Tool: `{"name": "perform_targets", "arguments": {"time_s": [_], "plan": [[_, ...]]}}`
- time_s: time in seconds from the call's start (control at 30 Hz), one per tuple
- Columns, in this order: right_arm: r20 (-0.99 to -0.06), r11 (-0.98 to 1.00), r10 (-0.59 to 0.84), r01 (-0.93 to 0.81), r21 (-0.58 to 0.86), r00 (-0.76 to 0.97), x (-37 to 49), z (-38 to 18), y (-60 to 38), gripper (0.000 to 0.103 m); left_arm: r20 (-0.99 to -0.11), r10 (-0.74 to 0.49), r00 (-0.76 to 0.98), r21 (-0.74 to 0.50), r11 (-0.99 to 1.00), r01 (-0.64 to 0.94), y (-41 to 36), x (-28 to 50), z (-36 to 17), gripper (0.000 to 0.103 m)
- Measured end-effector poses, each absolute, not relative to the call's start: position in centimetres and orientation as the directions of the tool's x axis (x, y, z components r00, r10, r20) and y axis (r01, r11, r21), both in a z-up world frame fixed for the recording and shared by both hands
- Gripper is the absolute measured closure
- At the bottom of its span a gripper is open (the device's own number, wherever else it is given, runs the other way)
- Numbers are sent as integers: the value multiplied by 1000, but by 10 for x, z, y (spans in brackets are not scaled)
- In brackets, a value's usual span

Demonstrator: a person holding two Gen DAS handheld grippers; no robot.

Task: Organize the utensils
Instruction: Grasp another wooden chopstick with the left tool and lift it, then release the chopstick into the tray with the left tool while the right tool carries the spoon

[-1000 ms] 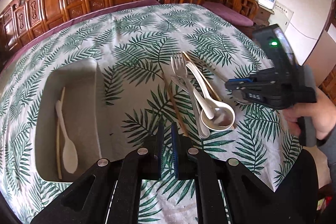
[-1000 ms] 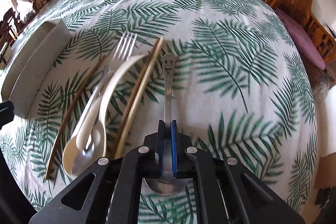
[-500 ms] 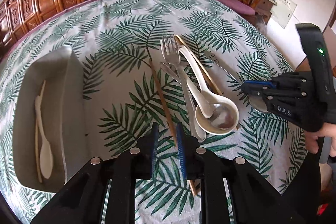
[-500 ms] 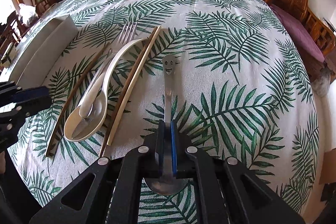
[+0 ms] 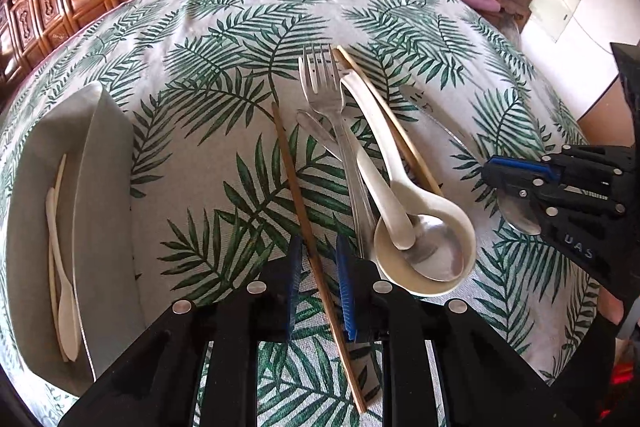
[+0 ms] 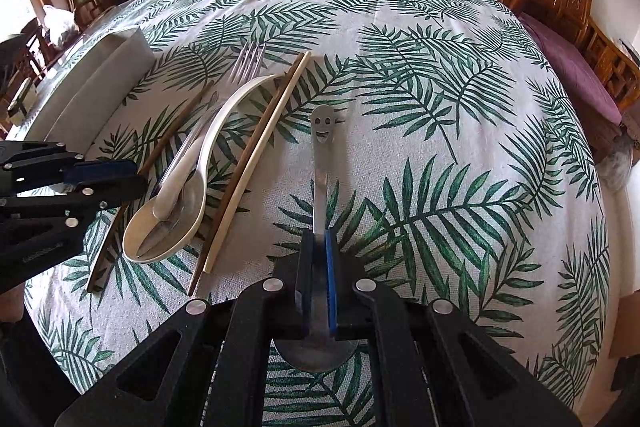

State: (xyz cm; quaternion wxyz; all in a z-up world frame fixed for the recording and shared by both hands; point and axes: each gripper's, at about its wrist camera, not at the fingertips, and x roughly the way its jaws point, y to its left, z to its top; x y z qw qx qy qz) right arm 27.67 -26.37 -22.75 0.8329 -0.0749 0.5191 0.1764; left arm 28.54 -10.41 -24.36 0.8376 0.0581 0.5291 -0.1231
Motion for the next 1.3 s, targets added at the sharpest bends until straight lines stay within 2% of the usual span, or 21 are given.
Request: {"name": "perform_targets", "arguments": {"time_s": [0.17,0.23,0.37,0.77,1.3], "plan": [[-891,925,210,-377,47,403,276,-227,-263,96,-897,-140,419,-26,963,268,-105,289,-244,87],[-891,925,208,-377,45,404,276,-228,-263,96,-896,-132,424,-18,965,263,-104,289,-244,95],[-893,925,211,-377,50,399,276,-227,-263,96,-903,-111,415,-2,967,256,-99,290,-243,98],[-887,928,230,-365,76,401,277,-220,-269,96,-863,-138,486,-5,964,265,-94,270,-201,99],[-823,915,305,-388,114,479,273,-158,-262,96,-813,-130,568,14,970,241,-59,255,-151,99]]}}
